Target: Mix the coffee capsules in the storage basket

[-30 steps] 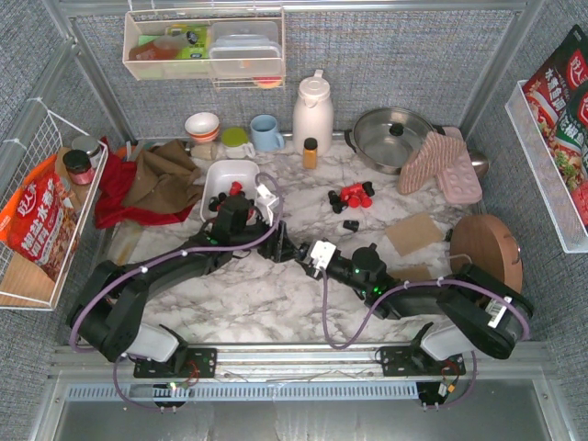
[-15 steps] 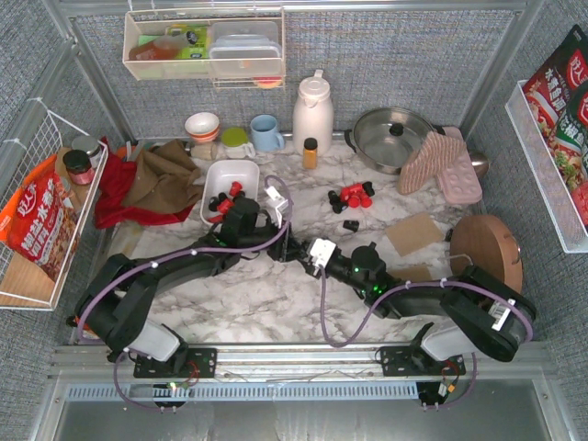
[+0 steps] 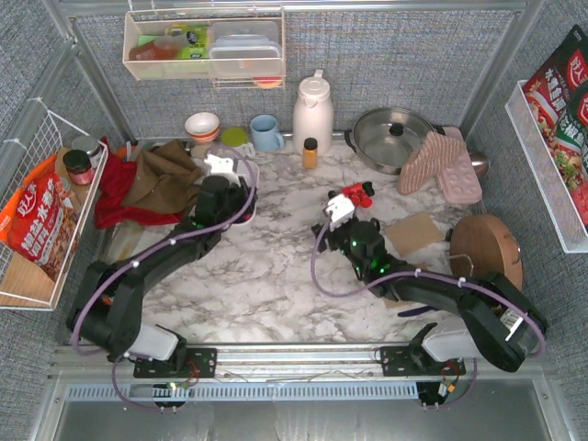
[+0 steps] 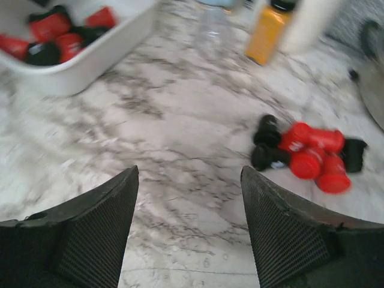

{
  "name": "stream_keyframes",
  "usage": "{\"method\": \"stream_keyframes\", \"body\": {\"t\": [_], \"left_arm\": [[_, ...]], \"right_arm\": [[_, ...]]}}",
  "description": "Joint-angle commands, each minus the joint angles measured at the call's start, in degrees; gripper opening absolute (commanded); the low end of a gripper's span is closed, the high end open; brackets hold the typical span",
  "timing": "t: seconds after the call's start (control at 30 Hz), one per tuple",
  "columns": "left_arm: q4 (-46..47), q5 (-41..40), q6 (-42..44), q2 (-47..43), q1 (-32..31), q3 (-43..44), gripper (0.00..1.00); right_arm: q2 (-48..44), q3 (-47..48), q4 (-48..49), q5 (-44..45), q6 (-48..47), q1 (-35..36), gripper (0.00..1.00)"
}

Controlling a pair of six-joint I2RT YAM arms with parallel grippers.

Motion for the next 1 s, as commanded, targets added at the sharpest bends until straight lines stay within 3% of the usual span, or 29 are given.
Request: {"method": "stream_keyframes", "body": {"t": [0.0, 0.13, 0.2, 0.3, 0.43, 0.67, 0.97], "left_arm": [[0.4, -10.3, 2.4, 7.2, 3.3, 7.4, 0.33], [-3.2, -13.5, 2.0, 17.9, 7.1, 16.2, 0.35], [-3.3, -15.3, 1.4, 20.9, 8.5, 18.8, 0.41], [-1.2, -14.4, 1.0, 23.4, 10.2, 20.2, 0.7], [1.2, -8.7, 3.0, 23.3, 10.5, 20.1, 0.98], [0.5, -10.4, 2.4, 17.1, 10.4, 14.5, 0.99], [-0.1, -6.7, 3.5, 10.0, 10.4, 8.0, 0.99]], "right_arm": [[0.4, 5.6, -16.1, 11.3, 16.4, -4.6, 0.73], [3.5, 11.7, -30.7, 17.3, 27.2, -9.1, 0.74], [6.3, 14.4, -35.6, 17.6, 29.8, -10.4, 0.75], [12.7, 18.9, -40.9, 19.3, 32.1, -10.9, 0.76], [17.7, 22.8, -42.8, 19.4, 32.4, -11.3, 0.76], [21.0, 24.6, -44.1, 21.9, 34.2, -12.8, 0.76], [26.3, 25.9, -37.7, 17.0, 35.5, -13.6, 0.75]]}}
